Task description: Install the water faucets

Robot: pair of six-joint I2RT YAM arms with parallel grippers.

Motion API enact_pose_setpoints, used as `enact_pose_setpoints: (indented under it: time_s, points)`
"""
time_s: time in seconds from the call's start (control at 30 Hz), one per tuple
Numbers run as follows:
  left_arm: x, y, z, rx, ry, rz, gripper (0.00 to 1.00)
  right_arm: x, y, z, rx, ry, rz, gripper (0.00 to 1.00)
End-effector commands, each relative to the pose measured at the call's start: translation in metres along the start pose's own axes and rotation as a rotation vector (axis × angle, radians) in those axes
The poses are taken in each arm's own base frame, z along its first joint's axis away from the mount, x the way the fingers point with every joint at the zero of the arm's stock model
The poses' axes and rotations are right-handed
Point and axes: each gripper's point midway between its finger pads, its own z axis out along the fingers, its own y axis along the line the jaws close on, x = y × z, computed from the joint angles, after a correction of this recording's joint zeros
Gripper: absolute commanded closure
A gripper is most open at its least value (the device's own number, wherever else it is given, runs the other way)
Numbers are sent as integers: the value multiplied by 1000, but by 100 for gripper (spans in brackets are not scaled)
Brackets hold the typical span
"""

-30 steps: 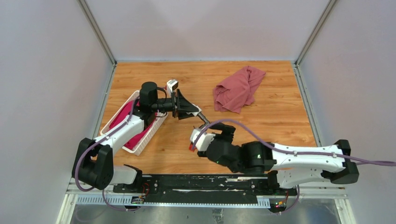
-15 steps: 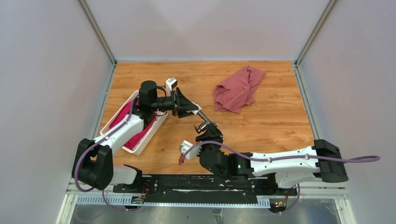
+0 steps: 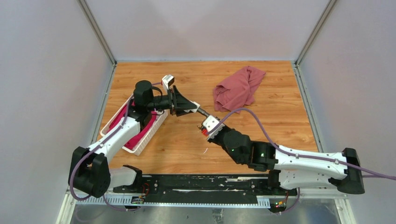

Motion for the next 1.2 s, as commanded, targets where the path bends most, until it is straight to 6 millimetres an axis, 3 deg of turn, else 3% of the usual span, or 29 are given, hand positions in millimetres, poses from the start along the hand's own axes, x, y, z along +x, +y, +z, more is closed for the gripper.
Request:
enact_pose_setpoints:
  time_s: [0.0, 0.27, 0.47, 0.5, 0.57, 0.63, 0.7, 0.77, 0.9, 1.0, 1.17]
  points:
    - [17, -26, -6, 69, 69, 94, 100, -6, 15, -3, -151, -47, 353, 100]
    - [19, -32, -8, 80, 72, 115, 100, 6, 14, -5, -160, -19, 355, 100]
    - [21, -31, -9, 80, 73, 120, 100, 3, 10, -7, -164, -18, 356, 97]
    - [21, -30, -9, 79, 73, 119, 100, 3, 7, -8, -159, -15, 358, 88]
    - [20, -27, -9, 74, 70, 115, 100, 5, -2, -14, -142, -4, 355, 53]
    - [19, -26, -8, 71, 65, 113, 100, 8, -14, -22, -115, 4, 365, 34]
    - [16, -23, -6, 62, 50, 87, 100, 15, -29, -32, -68, 11, 400, 24]
    - [10, -9, -3, 22, 23, 22, 100, 27, -49, -42, 7, 25, 462, 16]
    - [-9, 36, 9, -89, -58, -111, 100, 51, -75, -57, 105, 74, 551, 14]
    - [-28, 65, 20, -152, -91, -92, 100, 65, -77, -62, 129, 100, 593, 14]
    - [-45, 97, 42, -189, -28, -57, 99, 76, -74, -66, 131, 133, 606, 14]
